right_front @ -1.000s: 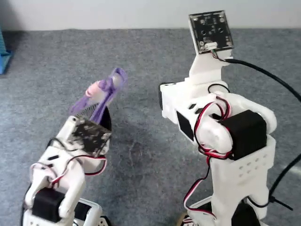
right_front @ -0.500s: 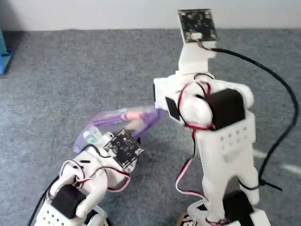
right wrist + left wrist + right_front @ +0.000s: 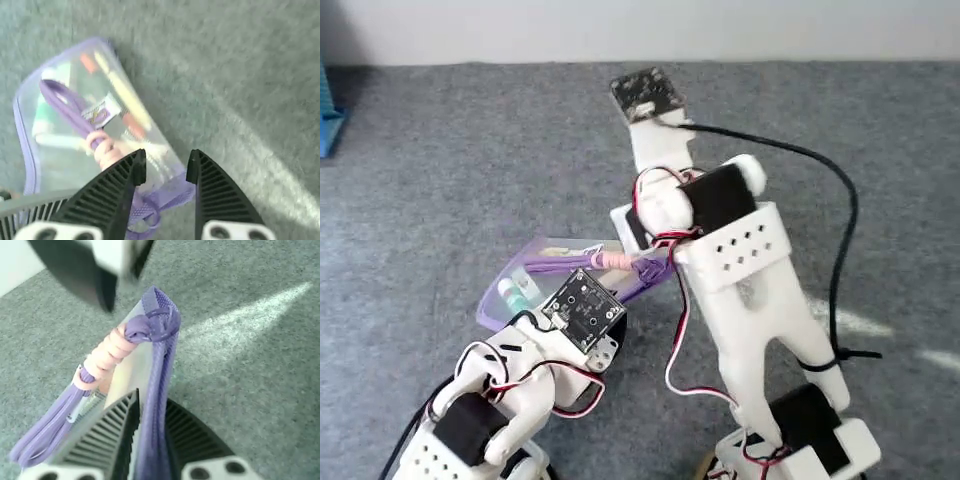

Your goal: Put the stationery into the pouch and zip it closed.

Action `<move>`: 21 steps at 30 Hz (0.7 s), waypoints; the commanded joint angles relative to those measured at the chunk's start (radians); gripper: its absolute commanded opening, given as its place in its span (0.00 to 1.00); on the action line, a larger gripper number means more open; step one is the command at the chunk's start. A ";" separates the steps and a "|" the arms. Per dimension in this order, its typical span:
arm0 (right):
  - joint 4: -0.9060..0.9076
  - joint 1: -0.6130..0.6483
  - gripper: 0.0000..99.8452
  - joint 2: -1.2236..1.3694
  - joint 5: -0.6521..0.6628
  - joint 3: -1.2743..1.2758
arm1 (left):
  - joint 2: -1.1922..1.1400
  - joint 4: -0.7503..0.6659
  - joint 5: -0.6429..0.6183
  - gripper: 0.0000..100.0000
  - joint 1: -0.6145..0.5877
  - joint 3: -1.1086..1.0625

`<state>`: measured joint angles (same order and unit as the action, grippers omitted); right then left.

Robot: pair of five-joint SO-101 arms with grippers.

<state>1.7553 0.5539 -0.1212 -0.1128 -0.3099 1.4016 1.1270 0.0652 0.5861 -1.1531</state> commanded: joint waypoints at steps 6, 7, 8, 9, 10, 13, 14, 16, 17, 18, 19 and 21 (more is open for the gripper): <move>0.041 0.068 0.14 0.005 0.005 0.038 | 0.003 -0.002 -0.021 0.01 0.005 -0.001; 0.041 0.077 0.14 0.005 0.005 0.040 | 0.003 -0.012 -0.021 0.01 0.005 -0.001; 0.041 0.087 0.14 0.005 0.005 0.040 | 0.003 -0.023 -0.021 0.01 0.005 -0.001; 0.041 0.097 0.14 0.005 0.005 0.040 | 0.003 -0.032 -0.021 0.01 0.005 -0.001; 0.041 0.107 0.14 0.005 0.005 0.040 | 0.003 -0.043 -0.021 0.01 0.005 -0.001; 0.041 0.122 0.14 -0.004 0.011 0.035 | 0.003 -0.054 -0.021 0.01 0.003 -0.001; 0.039 0.122 0.14 -0.004 0.011 0.034 | 0.003 -0.054 -0.021 0.01 0.003 -0.001; 0.039 0.114 0.14 -0.004 0.011 0.017 | 0.003 -0.049 -0.021 0.01 0.003 -0.001; 0.039 0.104 0.14 -0.004 0.009 0.003 | 0.003 -0.049 -0.021 0.01 0.003 -0.001; 0.039 0.096 0.14 -0.004 0.009 -0.011 | 0.003 -0.049 -0.021 0.01 0.003 -0.001; 0.039 0.094 0.14 -0.004 0.011 -0.026 | 0.003 -0.049 -0.021 0.01 0.003 -0.001; 0.041 0.091 0.14 -0.004 0.011 -0.052 | 0.003 -0.049 -0.021 0.01 0.003 -0.001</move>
<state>1.7553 0.6582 -0.1135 -0.1112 -0.2915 1.4001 1.0994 0.0637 0.5846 -1.1561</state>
